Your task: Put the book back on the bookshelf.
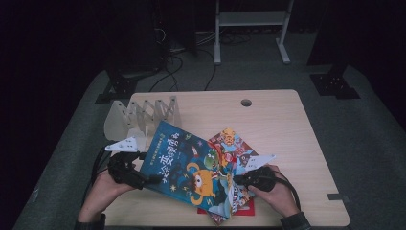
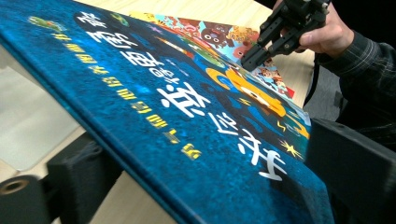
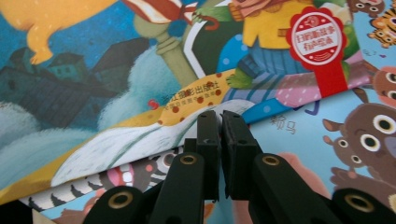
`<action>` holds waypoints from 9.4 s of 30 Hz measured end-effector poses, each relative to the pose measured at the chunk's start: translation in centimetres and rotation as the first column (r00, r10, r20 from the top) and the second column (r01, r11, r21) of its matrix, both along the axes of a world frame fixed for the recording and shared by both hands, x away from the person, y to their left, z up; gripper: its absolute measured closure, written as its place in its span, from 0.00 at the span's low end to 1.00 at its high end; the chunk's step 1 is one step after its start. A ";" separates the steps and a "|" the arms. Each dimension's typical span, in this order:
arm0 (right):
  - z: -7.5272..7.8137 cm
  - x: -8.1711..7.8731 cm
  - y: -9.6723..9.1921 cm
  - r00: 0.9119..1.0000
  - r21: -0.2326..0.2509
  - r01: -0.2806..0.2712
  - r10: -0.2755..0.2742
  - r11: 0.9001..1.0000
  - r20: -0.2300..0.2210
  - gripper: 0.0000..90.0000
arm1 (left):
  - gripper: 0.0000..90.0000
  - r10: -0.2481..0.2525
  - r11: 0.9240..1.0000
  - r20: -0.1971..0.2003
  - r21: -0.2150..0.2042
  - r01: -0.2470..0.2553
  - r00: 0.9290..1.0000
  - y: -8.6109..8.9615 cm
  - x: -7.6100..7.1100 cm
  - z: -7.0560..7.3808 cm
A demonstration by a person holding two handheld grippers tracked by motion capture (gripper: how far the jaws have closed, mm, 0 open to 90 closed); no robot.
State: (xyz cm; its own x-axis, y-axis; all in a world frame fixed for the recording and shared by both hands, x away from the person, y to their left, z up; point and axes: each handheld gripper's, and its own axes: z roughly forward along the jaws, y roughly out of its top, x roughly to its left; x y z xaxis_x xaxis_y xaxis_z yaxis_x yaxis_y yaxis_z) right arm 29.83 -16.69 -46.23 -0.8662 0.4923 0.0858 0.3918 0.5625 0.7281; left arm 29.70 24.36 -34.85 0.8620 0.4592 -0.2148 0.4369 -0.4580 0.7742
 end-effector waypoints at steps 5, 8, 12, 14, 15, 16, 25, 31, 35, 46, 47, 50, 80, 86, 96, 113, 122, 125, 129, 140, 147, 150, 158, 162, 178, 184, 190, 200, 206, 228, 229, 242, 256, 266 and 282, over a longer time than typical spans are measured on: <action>0.0 -0.2 0.1 1.000 0.002 -0.007 0.007 1.000 -0.003 0.95 | 0.21 0.012 0.999 -0.026 0.038 -0.011 1.000 -0.3 1.1 0.8; 0.0 -0.3 0.2 1.000 0.001 -0.014 0.014 1.000 -0.005 0.95 | 0.27 0.017 0.999 -0.048 0.037 -0.015 0.999 -0.3 1.9 1.1; 0.0 -0.5 0.2 1.000 0.008 -0.023 0.023 1.000 -0.011 0.95 | 0.35 0.026 0.999 -0.060 0.039 -0.023 0.998 -0.2 2.8 1.4; 0.0 -0.6 0.4 1.000 0.009 -0.028 0.028 1.000 -0.014 0.95 | 0.43 0.030 0.998 -0.059 0.054 -0.026 0.998 -0.1 3.5 1.7; 0.0 -0.6 0.4 0.999 0.010 -0.033 0.033 0.999 -0.012 0.94 | 0.43 0.032 0.998 -0.061 0.061 -0.028 0.998 -0.1 3.8 1.8; 0.0 -0.8 0.6 0.999 0.015 -0.043 0.043 0.999 -0.020 0.91 | 0.47 0.034 0.998 -0.069 0.061 -0.030 0.997 -0.2 4.2 2.0; 0.0 -1.2 1.4 0.997 0.016 -0.072 0.072 0.997 -0.012 0.94 | 0.62 0.008 0.999 -0.118 0.036 -0.004 0.993 -0.9 6.8 4.1; 0.0 -1.4 2.0 0.996 0.022 -0.091 0.092 0.996 -0.011 0.96 | 0.66 -0.012 0.998 -0.126 0.053 0.019 0.992 -1.7 7.8 5.6; -0.1 -1.7 3.1 0.994 0.033 -0.113 0.113 0.993 -0.006 0.99 | 0.71 -0.025 0.997 -0.132 0.066 0.034 0.991 -2.4 8.3 7.0; -0.1 -1.8 5.5 0.992 0.033 -0.129 0.128 0.991 0.014 0.99 | 0.74 -0.032 0.996 -0.073 0.078 0.038 0.997 -3.1 8.5 8.9; -0.1 -1.7 5.7 0.991 0.030 -0.130 0.130 0.991 0.016 0.99 | 0.74 -0.032 0.996 -0.074 0.077 0.038 0.997 -3.1 8.5 9.0; -0.2 -1.5 6.1 0.992 0.036 -0.129 0.128 0.991 0.019 0.99 | 0.76 -0.030 0.996 -0.071 0.078 0.035 0.997 -3.1 8.5 9.4; -0.2 2.9 -9.0 0.865 0.061 0.491 -0.495 0.869 0.082 0.47 | 0.92 -0.139 0.975 0.007 0.178 0.135 0.990 -6.3 7.2 15.0; -1.9 4.4 -13.2 0.782 0.020 0.620 -0.621 0.784 0.053 0.42 | 0.92 -0.127 0.978 0.008 0.170 0.124 0.992 -6.1 7.2 15.7; -3.3 5.6 -14.3 0.736 -0.045 0.677 -0.675 0.735 0.058 0.36 | 0.92 -0.093 0.980 0.021 0.179 0.088 0.995 -4.5 6.5 17.1; -4.1 6.2 -14.3 0.715 -0.023 0.698 -0.696 0.715 0.067 0.18 | 0.92 0.053 0.988 0.032 0.142 -0.057 0.998 3.1 4.8 18.0; -4.1 6.3 -14.3 0.713 -0.024 0.701 -0.698 0.713 0.067 0.17 | 0.92 0.153 0.981 0.034 0.119 -0.156 0.988 7.2 3.6 18.0; -4.1 6.3 -14.3 0.713 -0.025 0.701 -0.698 0.713 0.066 0.17 | 0.92 0.201 0.973 0.031 0.111 -0.203 0.979 8.8 3.2 17.8; -4.1 6.3 -14.3 0.713 -0.024 0.700 -0.698 0.714 0.067 0.17 | 0.92 0.237 0.964 0.026 0.114 -0.239 0.971 10.0 3.1 17.3; -4.1 6.3 -14.3 0.713 -0.024 0.700 -0.698 0.713 0.067 0.17 | 0.92 0.349 0.932 0.035 0.092 -0.351 0.936 13.7 2.3 16.9; -4.1 6.3 -14.3 0.713 -0.025 0.700 -0.698 0.713 0.067 0.17 | 0.91 0.419 0.902 0.045 0.092 -0.422 0.907 15.1 2.6 16.6; -4.1 6.3 -14.3 0.713 -0.025 0.700 -0.697 0.714 0.067 0.17 | 0.91 0.459 0.882 0.049 0.092 -0.461 0.887 15.7 3.2 16.1; -4.1 6.3 -14.3 0.713 -0.024 0.700 -0.698 0.714 0.067 0.17 | 0.91 0.505 0.857 0.090 0.066 -0.511 0.858 15.8 4.7 15.4; -4.1 6.3 -14.4 0.714 -0.025 0.699 -0.697 0.715 0.067 0.17 | 0.92 0.526 0.845 0.117 0.037 -0.533 0.842 15.8 6.1 14.9; -4.1 6.4 -14.4 0.717 -0.025 0.697 -0.694 0.717 0.069 0.17 | 0.92 0.554 0.829 0.165 -0.029 -0.558 0.816 15.4 10.0 12.4; -4.1 6.4 -14.4 0.717 -0.025 0.697 -0.694 0.717 0.069 0.17 | 0.91 0.556 0.827 0.168 -0.022 -0.561 0.814 15.8 9.7 11.7; -4.1 6.4 -14.4 0.717 -0.025 0.697 -0.694 0.717 0.069 0.17 | 0.91 0.553 0.823 0.195 0.020 -0.567 0.810 16.0 8.9 11.3; -4.1 6.4 -14.4 0.717 -0.025 0.697 -0.694 0.717 0.070 0.17 | 0.90 0.577 0.807 0.190 0.019 -0.591 0.794 17.3 7.7 10.2; -4.1 6.4 -14.4 0.717 -0.025 0.697 -0.694 0.717 0.070 0.17 | 0.89 0.583 0.802 0.198 0.021 -0.597 0.788 17.6 7.5 10.1; -4.1 6.4 -14.4 0.717 -0.025 0.697 -0.694 0.717 0.070 0.17 | 0.76 0.556 0.815 0.236 0.033 -0.578 0.797 16.8 6.9 15.4; -4.1 6.4 -14.4 0.717 -0.025 0.697 -0.694 0.717 0.070 0.17 | 0.77 0.556 0.815 0.236 0.033 -0.578 0.797 16.8 6.9 15.4; -4.1 6.4 -14.4 0.717 -0.025 0.697 -0.694 0.717 0.070 0.17 | 1.00 0.426 0.889 0.174 0.103 -0.446 0.888 12.8 6.5 14.8; -4.1 6.4 -14.4 0.717 -0.025 0.697 -0.694 0.717 0.069 0.17 | 0.97 0.340 0.920 0.153 0.150 -0.362 0.928 8.3 6.2 10.6; -4.1 6.4 -14.4 0.717 -0.025 0.696 -0.694 0.717 0.069 0.17 | 0.77 0.289 0.934 0.156 0.171 -0.315 0.944 5.4 5.5 6.9; -4.1 6.3 -14.4 0.720 -0.026 0.693 -0.691 0.720 0.068 0.17 | 0.38 0.133 0.974 0.139 0.166 -0.156 0.981 0.6 5.6 -2.1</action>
State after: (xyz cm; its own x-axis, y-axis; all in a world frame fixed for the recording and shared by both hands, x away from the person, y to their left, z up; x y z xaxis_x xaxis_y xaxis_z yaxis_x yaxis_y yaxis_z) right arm 36.17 -31.10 -50.30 -0.2850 0.9584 0.0142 0.6493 0.1821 0.7384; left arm 35.26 24.96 -36.96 0.7986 0.6018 -0.0135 0.4123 -0.5305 0.7406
